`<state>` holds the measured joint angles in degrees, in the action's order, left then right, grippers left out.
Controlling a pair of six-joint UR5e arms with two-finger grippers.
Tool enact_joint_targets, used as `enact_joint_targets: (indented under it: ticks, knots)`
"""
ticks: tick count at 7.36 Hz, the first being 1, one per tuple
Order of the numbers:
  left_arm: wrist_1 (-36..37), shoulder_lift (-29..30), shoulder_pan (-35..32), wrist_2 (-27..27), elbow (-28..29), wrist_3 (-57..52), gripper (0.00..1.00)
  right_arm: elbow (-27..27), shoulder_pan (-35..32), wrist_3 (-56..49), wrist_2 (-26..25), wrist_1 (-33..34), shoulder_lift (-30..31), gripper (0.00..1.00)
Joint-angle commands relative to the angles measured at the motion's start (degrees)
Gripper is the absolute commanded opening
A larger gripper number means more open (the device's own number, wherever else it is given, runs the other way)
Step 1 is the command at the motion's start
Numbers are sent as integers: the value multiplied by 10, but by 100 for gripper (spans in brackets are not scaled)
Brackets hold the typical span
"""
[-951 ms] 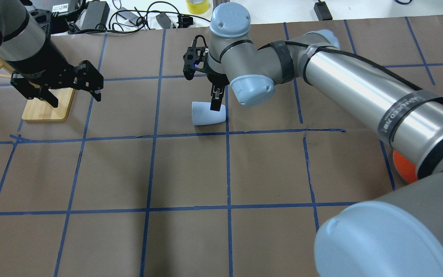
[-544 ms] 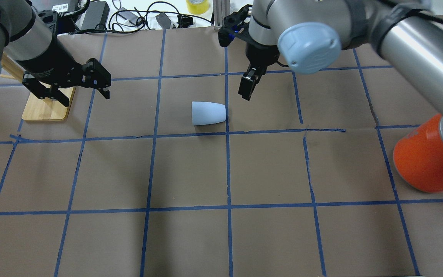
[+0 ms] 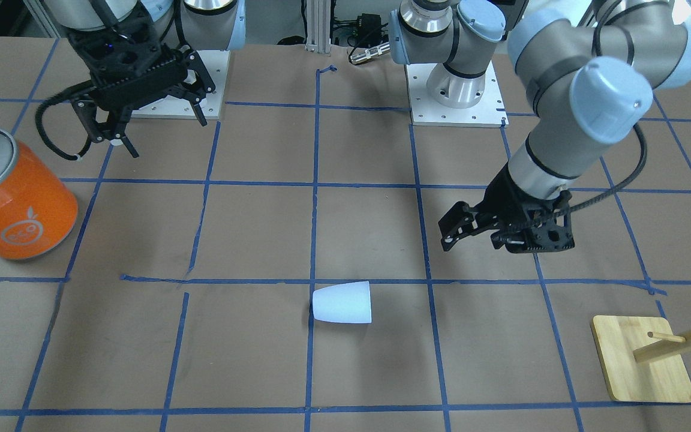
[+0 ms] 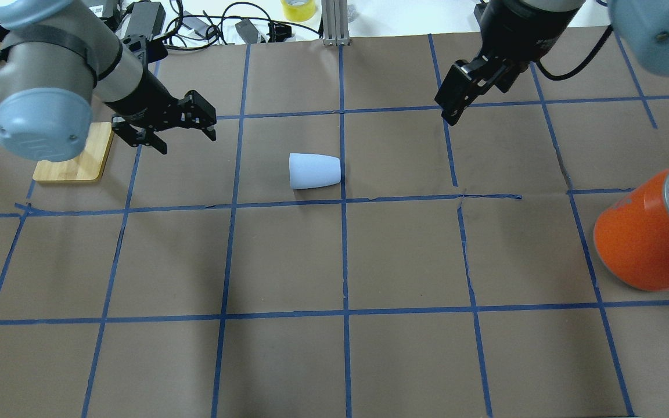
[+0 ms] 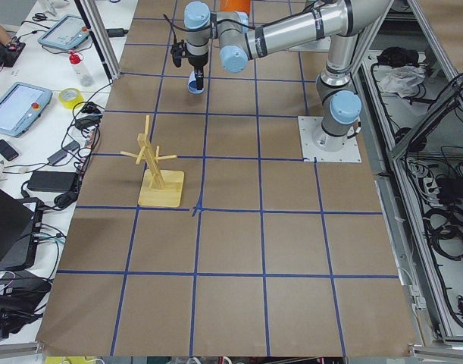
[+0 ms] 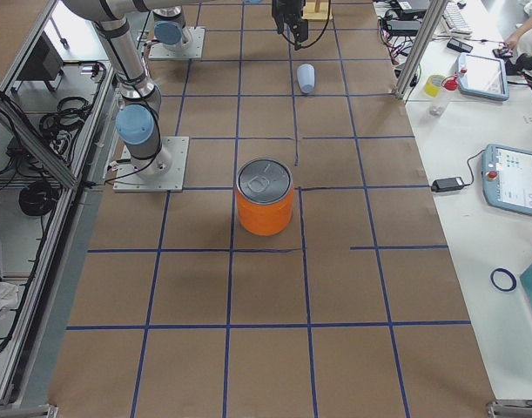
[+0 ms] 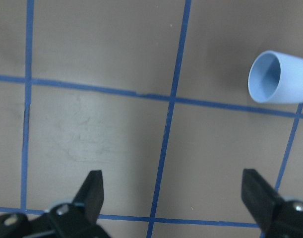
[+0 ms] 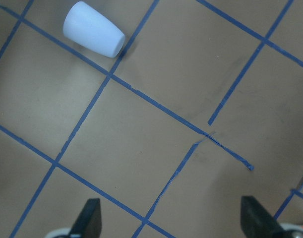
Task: Flip cup
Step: 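Reach the left gripper to the lying cup and grasp its closed end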
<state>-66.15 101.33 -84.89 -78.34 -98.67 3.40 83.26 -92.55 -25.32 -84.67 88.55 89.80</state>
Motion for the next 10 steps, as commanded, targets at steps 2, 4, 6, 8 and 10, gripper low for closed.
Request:
enact_joint_targets:
  ticks: [2, 4, 6, 8, 10]
  knots:
    - [144, 95, -48, 34, -5, 30, 100, 8, 41, 146, -1, 46, 8, 100]
    - [161, 134, -52, 115, -5, 48, 93, 31, 40, 207, -71, 97, 10, 100]
    - [166, 158, -70, 117, -5, 64, 93, 36, 40, 264, -60, 98, 8, 100]
    - [166, 175, -76, 157, -4, 80, 93, 37, 40, 273, -56, 92, 8, 100]
    - [167, 183, -82, 164, -4, 84, 76, 38, 40, 273, -59, 97, 8, 100]
